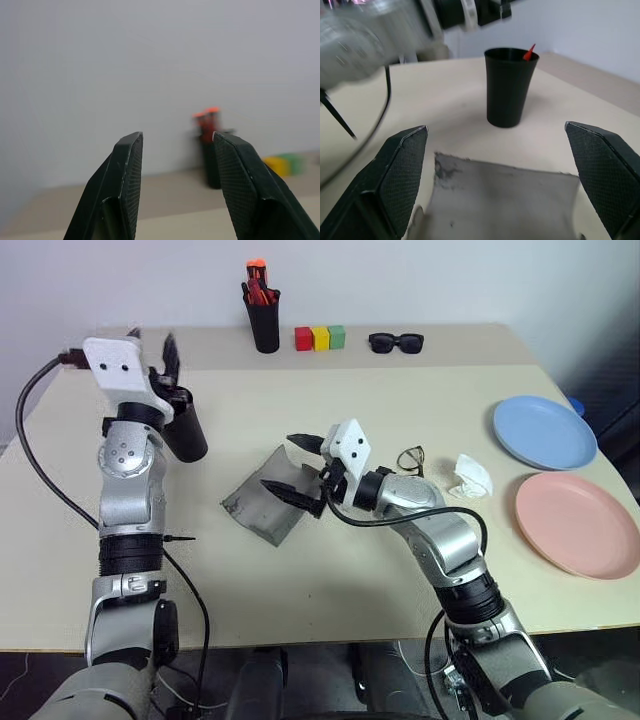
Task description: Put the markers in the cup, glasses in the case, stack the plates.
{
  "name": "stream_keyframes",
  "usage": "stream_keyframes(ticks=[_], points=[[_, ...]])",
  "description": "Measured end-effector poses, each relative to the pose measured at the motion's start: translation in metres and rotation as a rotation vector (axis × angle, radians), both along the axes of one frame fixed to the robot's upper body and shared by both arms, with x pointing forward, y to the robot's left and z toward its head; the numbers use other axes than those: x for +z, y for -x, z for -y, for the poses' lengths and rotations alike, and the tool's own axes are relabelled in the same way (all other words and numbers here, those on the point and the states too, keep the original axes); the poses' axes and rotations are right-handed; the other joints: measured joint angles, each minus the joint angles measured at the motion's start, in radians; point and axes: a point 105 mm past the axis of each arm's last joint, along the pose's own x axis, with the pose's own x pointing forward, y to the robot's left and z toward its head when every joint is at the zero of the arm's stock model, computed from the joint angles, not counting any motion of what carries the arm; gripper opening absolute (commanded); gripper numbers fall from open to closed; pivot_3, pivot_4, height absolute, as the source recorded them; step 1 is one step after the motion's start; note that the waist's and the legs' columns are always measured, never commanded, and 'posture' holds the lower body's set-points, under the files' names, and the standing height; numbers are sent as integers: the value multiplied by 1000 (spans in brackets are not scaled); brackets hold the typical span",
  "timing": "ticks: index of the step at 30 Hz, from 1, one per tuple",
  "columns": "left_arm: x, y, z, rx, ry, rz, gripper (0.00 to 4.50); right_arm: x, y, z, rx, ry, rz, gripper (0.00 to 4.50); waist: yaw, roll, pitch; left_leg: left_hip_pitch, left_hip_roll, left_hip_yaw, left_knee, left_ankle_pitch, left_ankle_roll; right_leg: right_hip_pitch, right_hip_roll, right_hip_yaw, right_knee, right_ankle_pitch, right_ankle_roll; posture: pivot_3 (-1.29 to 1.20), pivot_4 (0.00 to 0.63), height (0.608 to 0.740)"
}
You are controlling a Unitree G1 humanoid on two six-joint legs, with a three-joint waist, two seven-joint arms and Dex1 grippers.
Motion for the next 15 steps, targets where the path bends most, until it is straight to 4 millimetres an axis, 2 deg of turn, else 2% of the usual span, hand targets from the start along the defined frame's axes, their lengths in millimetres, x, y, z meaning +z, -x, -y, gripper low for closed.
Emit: stream_keyframes(ticks=[3, 5, 9, 11, 15], points=[[-22, 12, 24, -189, -41, -187, 4462, -2, -5, 28, -49, 76, 21, 4500, -1, 0, 0, 1, 0, 0, 0, 0, 0, 0, 0, 0, 0, 0, 0, 0, 150, 740], [-40, 19, 35, -269, -79, -320, 4462, -4, -7, 45, -80, 118, 24, 4500, -1, 0, 0, 1, 0, 0, 0, 0, 0, 0, 0, 0, 0, 0, 0, 0, 150, 740], [-74, 45, 65, -431, -180, -553, 4462, -8, -5, 65, -110, 173, 19, 4500, -4, 0, 0, 1, 0, 0, 0, 0, 0, 0, 0, 0, 0, 0, 0, 0, 150, 740], [-102, 62, 81, -523, -199, -731, 4462, -11, -3, 74, -123, 199, 14, 4500, -2, 0, 0, 1, 0, 0, 0, 0, 0, 0, 0, 0, 0, -1, 0, 0, 150, 740], [-131, 74, 86, -544, -212, -938, 4462, -17, 4, 84, -127, 242, -9, 4500, -1, 0, 0, 1, 0, 0, 1, 0, 0, 1, 0, 0, 0, -2, -2, 0, 150, 740]])
